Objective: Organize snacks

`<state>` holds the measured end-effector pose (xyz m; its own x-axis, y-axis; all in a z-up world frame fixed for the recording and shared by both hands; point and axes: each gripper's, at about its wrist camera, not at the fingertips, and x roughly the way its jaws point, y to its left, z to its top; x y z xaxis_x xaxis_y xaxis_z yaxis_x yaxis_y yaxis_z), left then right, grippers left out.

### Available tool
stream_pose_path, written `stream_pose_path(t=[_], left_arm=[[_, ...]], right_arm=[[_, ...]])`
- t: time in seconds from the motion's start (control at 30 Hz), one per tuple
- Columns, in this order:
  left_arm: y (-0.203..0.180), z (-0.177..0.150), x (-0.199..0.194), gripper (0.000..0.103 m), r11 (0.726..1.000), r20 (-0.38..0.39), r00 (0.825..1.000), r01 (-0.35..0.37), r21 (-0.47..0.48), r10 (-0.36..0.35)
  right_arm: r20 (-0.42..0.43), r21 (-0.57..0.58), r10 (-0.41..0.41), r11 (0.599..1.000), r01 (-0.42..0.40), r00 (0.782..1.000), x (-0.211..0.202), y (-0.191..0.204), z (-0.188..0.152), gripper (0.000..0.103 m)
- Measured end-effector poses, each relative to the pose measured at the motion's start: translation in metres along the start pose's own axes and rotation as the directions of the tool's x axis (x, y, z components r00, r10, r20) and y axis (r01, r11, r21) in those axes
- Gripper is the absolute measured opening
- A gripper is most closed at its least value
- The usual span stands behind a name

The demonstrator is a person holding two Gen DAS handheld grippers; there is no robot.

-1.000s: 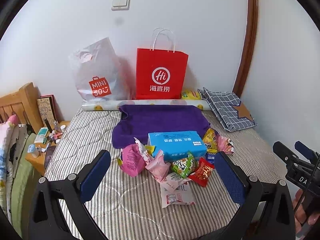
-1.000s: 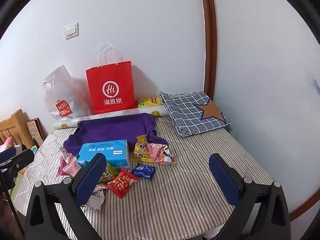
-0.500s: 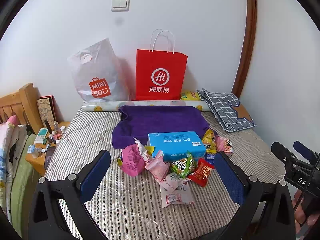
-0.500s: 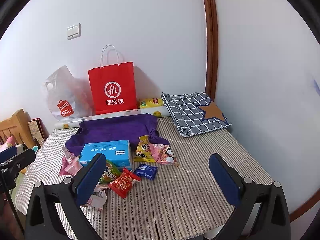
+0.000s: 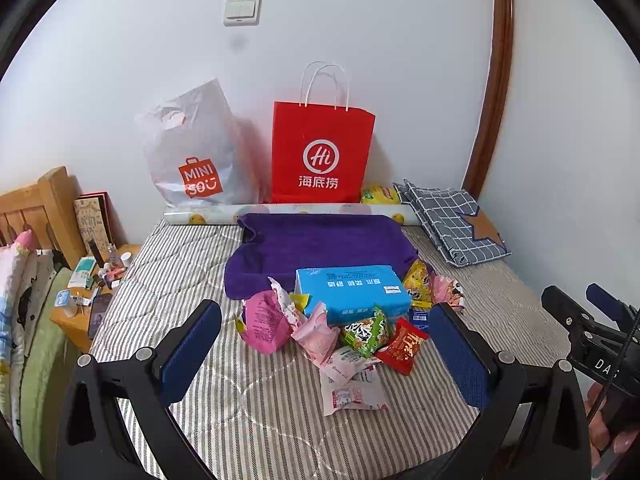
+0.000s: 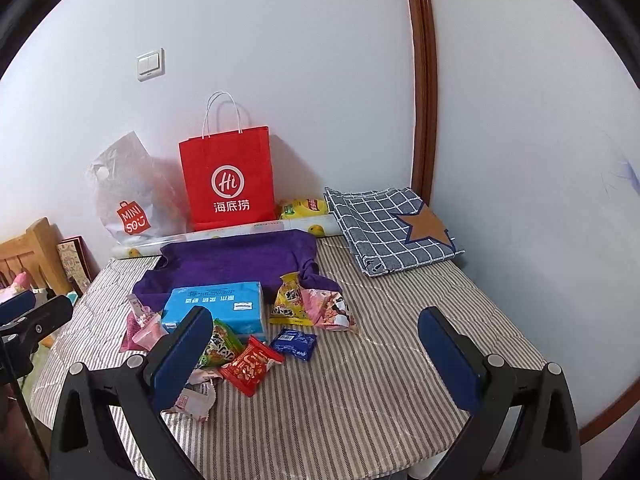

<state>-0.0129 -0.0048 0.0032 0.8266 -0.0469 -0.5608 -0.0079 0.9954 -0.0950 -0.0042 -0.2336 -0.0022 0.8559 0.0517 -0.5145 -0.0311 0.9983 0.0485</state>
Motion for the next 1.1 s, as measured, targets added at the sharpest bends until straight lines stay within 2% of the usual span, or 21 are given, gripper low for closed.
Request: stream_pose_path(t=[1.1], left_arm=[[0.0,-0.002,0.005,0.102,1.0,-0.013,1.0,-0.002,0.007,0.002]], right_arm=[[0.02,-0.008,0.004,1.0,-0.003,1.0,-0.007,0.003,-0.004,0.103]])
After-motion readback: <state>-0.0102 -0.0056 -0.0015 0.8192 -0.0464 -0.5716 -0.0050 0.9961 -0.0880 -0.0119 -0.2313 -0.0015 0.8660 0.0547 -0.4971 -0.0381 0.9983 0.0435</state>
